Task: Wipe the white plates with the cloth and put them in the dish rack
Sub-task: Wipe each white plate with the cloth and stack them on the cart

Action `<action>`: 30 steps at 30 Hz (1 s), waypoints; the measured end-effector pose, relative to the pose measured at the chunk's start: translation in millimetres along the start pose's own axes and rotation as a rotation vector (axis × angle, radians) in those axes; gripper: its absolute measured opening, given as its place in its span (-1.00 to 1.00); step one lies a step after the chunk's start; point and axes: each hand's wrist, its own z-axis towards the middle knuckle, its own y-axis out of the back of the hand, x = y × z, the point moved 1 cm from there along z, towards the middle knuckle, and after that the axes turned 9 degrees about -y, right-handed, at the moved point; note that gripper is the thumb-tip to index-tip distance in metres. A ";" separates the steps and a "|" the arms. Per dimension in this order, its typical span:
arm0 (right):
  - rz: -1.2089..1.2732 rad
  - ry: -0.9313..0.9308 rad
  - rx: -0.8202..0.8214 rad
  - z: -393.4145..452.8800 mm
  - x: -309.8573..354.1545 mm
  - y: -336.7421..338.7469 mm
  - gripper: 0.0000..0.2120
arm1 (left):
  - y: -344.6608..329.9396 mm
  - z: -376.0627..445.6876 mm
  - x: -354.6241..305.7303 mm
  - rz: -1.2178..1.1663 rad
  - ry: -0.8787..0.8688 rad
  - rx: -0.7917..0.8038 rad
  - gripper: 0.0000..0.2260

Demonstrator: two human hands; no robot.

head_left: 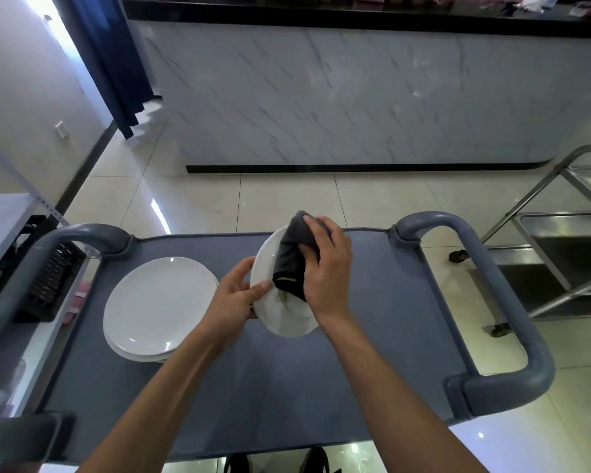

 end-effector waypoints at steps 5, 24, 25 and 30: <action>-0.172 0.101 0.109 7.7 6.4 -1.4 -0.60 | 1.0 -2.5 -1.5 0.006 -0.025 -0.020 -0.65; -0.292 0.422 0.313 -18.9 -8.4 -6.1 -0.59 | 9.8 -1.7 -15.8 0.010 0.017 0.068 -0.65; -0.287 0.424 0.307 -16.8 -7.2 -5.8 -0.59 | 10.9 -0.9 -16.8 0.008 0.020 0.070 -0.65; -0.248 0.422 0.258 -5.0 -0.3 -4.0 -0.61 | 12.2 -1.3 -18.8 -0.017 -0.016 0.050 -0.67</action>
